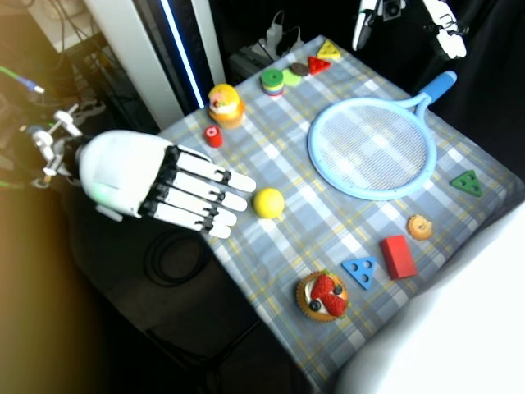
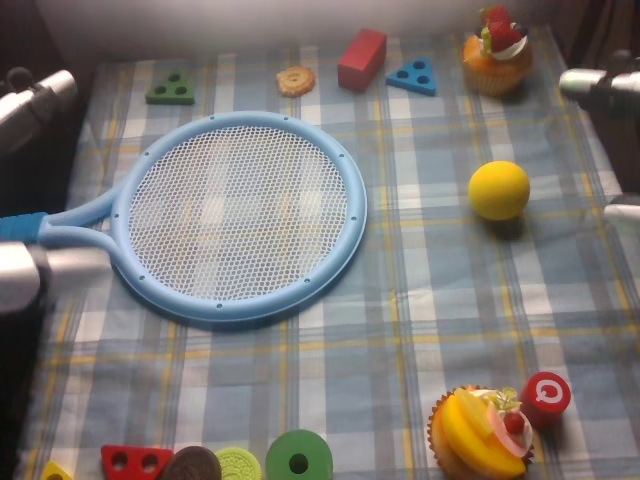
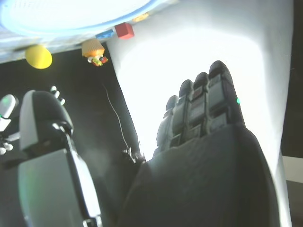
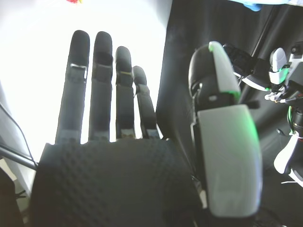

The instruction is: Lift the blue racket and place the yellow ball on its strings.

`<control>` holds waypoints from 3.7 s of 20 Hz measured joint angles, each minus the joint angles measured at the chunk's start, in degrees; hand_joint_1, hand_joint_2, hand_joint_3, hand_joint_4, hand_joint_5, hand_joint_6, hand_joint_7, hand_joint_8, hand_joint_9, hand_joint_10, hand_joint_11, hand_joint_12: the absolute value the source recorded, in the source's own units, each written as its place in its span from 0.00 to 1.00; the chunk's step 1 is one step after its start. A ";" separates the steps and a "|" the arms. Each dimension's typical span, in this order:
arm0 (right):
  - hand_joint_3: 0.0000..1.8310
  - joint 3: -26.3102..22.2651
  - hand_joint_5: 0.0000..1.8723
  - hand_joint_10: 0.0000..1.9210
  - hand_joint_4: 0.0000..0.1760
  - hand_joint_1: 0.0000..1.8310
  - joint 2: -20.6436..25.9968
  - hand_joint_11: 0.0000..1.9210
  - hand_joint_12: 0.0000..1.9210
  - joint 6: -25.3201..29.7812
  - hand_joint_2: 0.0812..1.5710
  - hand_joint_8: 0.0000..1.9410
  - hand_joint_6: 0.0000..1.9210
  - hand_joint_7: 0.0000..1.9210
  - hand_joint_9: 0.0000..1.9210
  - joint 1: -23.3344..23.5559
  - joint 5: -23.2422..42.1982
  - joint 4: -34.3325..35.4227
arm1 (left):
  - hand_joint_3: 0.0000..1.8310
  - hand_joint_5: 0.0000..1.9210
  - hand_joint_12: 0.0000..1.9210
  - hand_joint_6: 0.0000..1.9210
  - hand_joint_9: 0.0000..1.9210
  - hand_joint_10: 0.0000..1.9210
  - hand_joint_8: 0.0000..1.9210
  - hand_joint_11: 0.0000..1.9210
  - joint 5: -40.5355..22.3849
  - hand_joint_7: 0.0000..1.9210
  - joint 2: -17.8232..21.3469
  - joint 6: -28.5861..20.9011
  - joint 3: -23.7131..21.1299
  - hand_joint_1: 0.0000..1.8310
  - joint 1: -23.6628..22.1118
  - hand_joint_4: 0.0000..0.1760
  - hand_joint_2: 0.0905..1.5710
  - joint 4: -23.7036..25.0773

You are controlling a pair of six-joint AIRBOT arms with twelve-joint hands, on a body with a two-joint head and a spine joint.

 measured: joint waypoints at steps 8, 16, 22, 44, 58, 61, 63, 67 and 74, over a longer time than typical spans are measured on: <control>0.00 0.00 0.29 0.00 0.00 0.47 -0.04 0.14 0.33 0.02 0.78 0.00 0.00 0.30 0.29 0.00 -0.02 -0.83 | 0.00 0.08 0.23 0.00 0.11 0.00 0.00 0.00 6.19 0.12 -1.79 28.87 1.75 0.45 -2.29 1.00 0.54 -12.76; 0.00 0.35 0.29 0.00 0.00 0.46 -0.63 0.15 0.36 0.00 0.78 0.00 0.00 0.31 0.31 0.00 -0.92 -1.44 | 0.01 0.02 0.20 0.00 0.05 0.00 0.00 0.00 17.57 0.06 -5.88 38.62 11.56 0.47 -4.76 1.00 0.58 -25.09; 0.00 0.55 0.29 0.00 0.00 0.43 -0.63 0.18 0.29 0.07 0.78 0.00 0.00 0.32 0.31 0.00 -1.31 -1.77 | 0.00 0.07 0.23 0.00 0.10 0.00 0.00 0.00 24.48 0.12 -11.04 48.39 18.25 0.54 -9.38 1.00 0.53 -32.09; 0.00 1.36 0.29 0.00 0.00 0.42 -1.53 0.22 0.20 1.55 0.81 0.00 0.00 0.33 0.31 0.00 -1.73 -2.03 | 0.00 0.57 0.57 0.43 0.40 0.01 0.51 0.00 29.27 0.48 -14.67 51.28 22.73 0.66 -11.23 0.07 0.68 -37.59; 0.00 1.36 0.28 0.00 0.00 0.42 -1.57 0.23 0.19 2.19 0.81 0.00 0.00 0.35 0.34 -1.03 -1.66 -1.79 | 0.00 0.46 1.00 1.00 0.75 1.00 1.00 0.81 19.45 0.61 -8.72 35.89 10.82 0.93 -8.81 1.00 0.77 -23.02; 0.00 1.53 0.28 0.00 0.00 0.41 -1.77 0.22 0.19 2.21 0.81 0.00 0.00 0.35 0.34 -1.05 -1.75 -1.64 | 0.00 0.46 1.00 1.00 0.78 1.00 1.00 0.79 16.90 0.62 -6.10 27.52 7.91 1.00 -7.04 1.00 0.71 -18.27; 0.00 1.66 0.28 0.00 0.00 0.42 -1.84 0.22 0.19 2.23 0.81 0.00 0.00 0.35 0.34 -1.05 -1.70 -1.66 | 0.00 0.53 1.00 1.00 0.82 1.00 1.00 0.81 14.19 0.67 -3.61 25.97 5.20 0.96 -6.08 1.00 0.72 -15.76; 0.00 2.08 0.29 0.00 0.00 0.43 -2.19 0.23 0.19 2.29 0.80 0.00 0.00 0.35 0.34 -0.50 -1.92 -2.01 | 0.00 0.55 1.00 1.00 0.82 1.00 1.00 0.82 7.96 0.69 -0.79 19.89 0.72 1.00 -4.46 1.00 0.73 -8.44; 0.00 6.29 0.30 0.00 0.00 0.54 -4.96 0.20 0.31 4.11 0.65 0.00 0.00 0.35 0.36 6.69 -5.46 -7.34 | 0.00 0.59 1.00 1.00 0.83 1.00 1.00 0.87 0.66 0.71 1.88 14.82 -4.39 1.00 -3.13 0.99 0.69 -0.68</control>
